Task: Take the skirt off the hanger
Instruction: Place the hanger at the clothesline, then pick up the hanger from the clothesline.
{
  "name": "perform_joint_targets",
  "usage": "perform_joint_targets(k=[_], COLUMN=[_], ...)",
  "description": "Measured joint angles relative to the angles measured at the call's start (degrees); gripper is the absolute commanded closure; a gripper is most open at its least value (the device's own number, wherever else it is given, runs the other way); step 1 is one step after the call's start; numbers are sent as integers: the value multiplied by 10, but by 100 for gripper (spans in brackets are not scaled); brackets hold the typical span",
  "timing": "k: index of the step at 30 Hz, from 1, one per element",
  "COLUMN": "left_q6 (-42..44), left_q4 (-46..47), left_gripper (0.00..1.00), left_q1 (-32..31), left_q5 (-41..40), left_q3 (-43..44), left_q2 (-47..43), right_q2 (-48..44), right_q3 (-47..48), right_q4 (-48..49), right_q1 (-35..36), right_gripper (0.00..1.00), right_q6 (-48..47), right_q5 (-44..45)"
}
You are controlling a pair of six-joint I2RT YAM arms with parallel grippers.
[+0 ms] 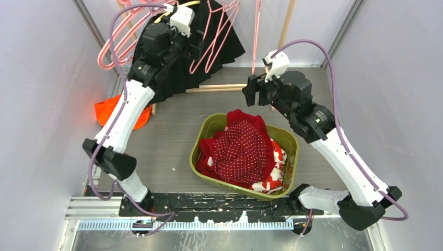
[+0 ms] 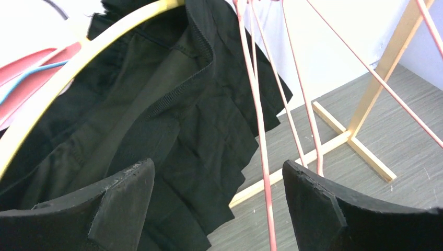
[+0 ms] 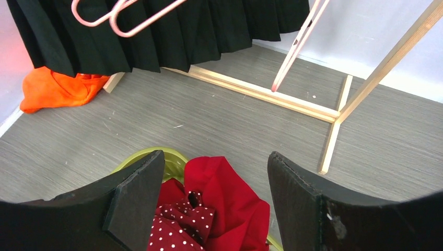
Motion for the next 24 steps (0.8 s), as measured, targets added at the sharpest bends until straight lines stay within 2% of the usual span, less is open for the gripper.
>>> perform_joint_targets(k=[6, 10, 17, 24], left_q6=[2, 13, 32, 28], left_q4=[-1, -10, -62, -72], left_gripper=[7, 8, 7, 8], left_q1=[1, 12, 56, 121], left_q5=[-2, -2, 7, 65], left_q3=[-65, -69, -9, 57], left_q2=[-80, -102, -102, -89], right_q2=[0, 3, 15, 15], right_q3=[-3, -9, -19, -35], right_q4=[4, 15, 38, 57], right_q1=[0, 0, 0, 0], right_gripper=[23, 23, 23, 23], right_q6=[2, 4, 13, 15], right_q5=[-9, -14, -24, -26])
